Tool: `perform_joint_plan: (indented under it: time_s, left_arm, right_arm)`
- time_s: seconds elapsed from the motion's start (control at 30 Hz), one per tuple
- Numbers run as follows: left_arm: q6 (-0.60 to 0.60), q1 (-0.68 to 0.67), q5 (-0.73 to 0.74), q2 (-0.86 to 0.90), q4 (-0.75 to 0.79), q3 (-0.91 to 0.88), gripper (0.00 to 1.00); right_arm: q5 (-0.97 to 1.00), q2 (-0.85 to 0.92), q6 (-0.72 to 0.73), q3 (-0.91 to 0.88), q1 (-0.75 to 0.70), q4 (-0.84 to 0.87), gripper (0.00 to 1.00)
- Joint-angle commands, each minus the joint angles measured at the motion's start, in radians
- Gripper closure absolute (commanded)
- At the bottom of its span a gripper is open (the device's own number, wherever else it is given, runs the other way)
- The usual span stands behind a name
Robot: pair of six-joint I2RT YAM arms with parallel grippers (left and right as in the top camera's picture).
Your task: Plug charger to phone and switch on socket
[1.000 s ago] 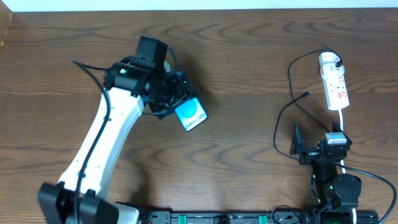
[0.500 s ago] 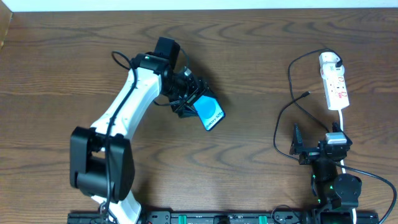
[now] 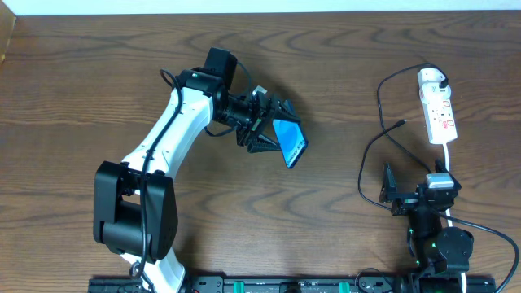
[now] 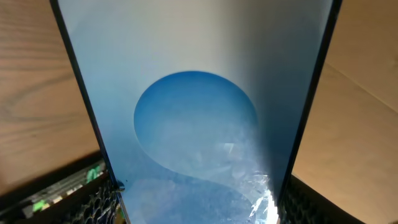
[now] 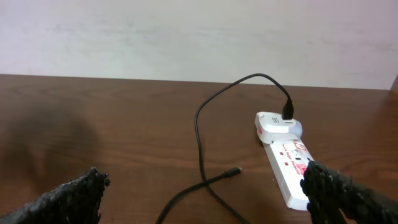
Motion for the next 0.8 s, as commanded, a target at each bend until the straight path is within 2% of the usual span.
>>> perform_joint_plan:
  time_s: [0.0,0.5,0.77]
  left_arm:
    - [-0.020,0.008,0.092,-0.013,0.005,0.005,0.32]
    - [-0.019,0.077,0.092,-0.013,0.005,0.005,0.32]
    - [-0.017,0.097,0.092,-0.013,0.005,0.005,0.32]
  right_arm:
    - [0.004,0.000,-0.011,-0.002,-0.008,-0.004,0.01]
    - [0.004,0.000,-0.011,-0.002,-0.008,-0.004,0.01]
    - [-0.052,0.000,0.034,-0.002,-0.008,0.003,0.01]
